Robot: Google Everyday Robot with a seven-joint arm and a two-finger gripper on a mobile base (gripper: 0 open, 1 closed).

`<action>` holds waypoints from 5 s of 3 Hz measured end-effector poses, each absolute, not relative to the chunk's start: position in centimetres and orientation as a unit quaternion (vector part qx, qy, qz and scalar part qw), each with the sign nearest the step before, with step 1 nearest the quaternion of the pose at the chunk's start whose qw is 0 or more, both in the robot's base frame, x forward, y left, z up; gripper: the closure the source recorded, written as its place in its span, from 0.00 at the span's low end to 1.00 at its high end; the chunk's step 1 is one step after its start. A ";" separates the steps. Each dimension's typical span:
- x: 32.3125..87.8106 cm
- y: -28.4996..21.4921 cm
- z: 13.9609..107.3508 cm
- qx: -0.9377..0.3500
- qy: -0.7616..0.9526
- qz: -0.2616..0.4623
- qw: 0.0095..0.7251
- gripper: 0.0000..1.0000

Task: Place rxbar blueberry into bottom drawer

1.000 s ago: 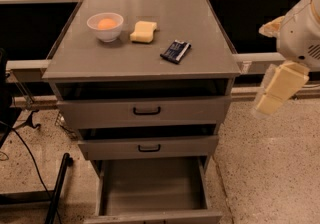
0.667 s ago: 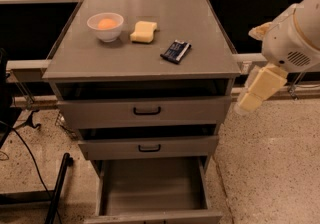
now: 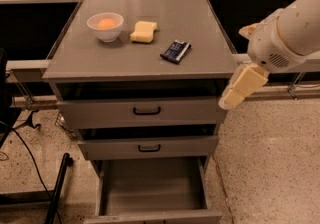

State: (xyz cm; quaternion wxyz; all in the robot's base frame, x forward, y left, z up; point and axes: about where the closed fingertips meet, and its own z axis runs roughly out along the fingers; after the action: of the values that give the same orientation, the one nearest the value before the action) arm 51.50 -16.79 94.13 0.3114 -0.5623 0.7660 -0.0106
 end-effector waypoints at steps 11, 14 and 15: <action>69.3 -7.1 88.8 -0.497 0.724 -0.045 0.476 0.44; 70.4 -4.7 85.8 -0.513 0.726 -0.017 0.458 0.50; 70.4 -4.7 85.8 -0.513 0.726 -0.017 0.457 0.53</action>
Offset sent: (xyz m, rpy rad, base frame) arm 0.0758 0.0889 -0.0625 0.0767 -0.0469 0.0989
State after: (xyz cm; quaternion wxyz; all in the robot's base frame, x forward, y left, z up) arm 70.36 -4.73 85.82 0.4575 -0.5132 0.7260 -0.0173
